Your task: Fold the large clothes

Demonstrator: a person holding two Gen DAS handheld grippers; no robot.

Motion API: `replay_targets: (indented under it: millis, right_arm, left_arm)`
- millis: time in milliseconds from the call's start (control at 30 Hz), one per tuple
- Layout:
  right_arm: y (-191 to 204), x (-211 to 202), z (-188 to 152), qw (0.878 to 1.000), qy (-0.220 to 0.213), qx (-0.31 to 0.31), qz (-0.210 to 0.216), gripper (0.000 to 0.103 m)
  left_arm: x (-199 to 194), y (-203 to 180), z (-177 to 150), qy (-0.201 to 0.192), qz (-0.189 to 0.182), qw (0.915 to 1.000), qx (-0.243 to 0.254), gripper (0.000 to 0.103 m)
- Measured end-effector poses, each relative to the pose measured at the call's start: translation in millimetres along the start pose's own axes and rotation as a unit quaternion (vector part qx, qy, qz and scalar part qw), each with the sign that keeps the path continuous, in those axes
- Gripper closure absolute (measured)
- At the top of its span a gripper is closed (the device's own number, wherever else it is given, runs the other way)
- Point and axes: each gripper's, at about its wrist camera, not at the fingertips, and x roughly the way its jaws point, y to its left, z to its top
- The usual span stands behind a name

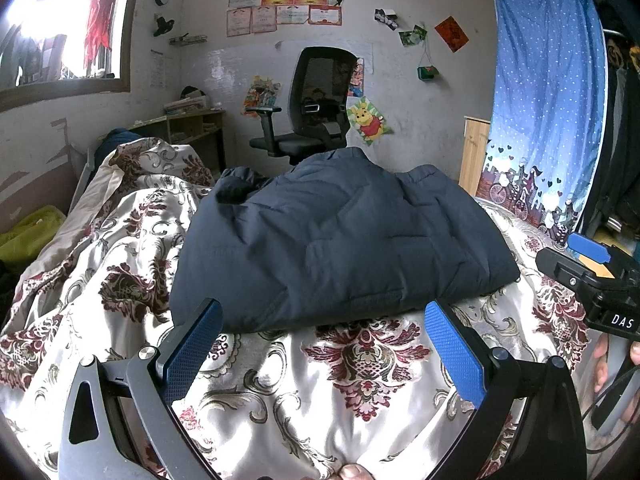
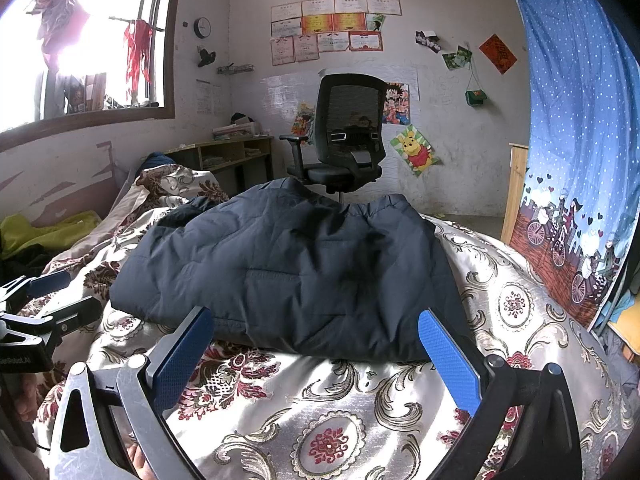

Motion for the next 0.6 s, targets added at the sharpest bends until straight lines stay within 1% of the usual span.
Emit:
replay_targets:
  millis: [267, 400, 600]
  right_arm:
    - [0, 0, 0, 1.0, 0.0, 0.0, 0.0, 0.0]
    - [0, 0, 0, 1.0, 0.0, 0.0, 0.0, 0.0]
    - [0, 0, 0, 1.0, 0.001, -0.001, 0.0, 0.0]
  left_arm:
    - [-3, 0, -3, 0.003, 0.013, 0.9999, 0.006, 0.004]
    - [-2, 4, -4, 0.011, 0.029, 0.9995, -0.001, 0.004]
    - [-1, 9, -4, 0.013, 0.023, 0.9997, 0.0, 0.004]
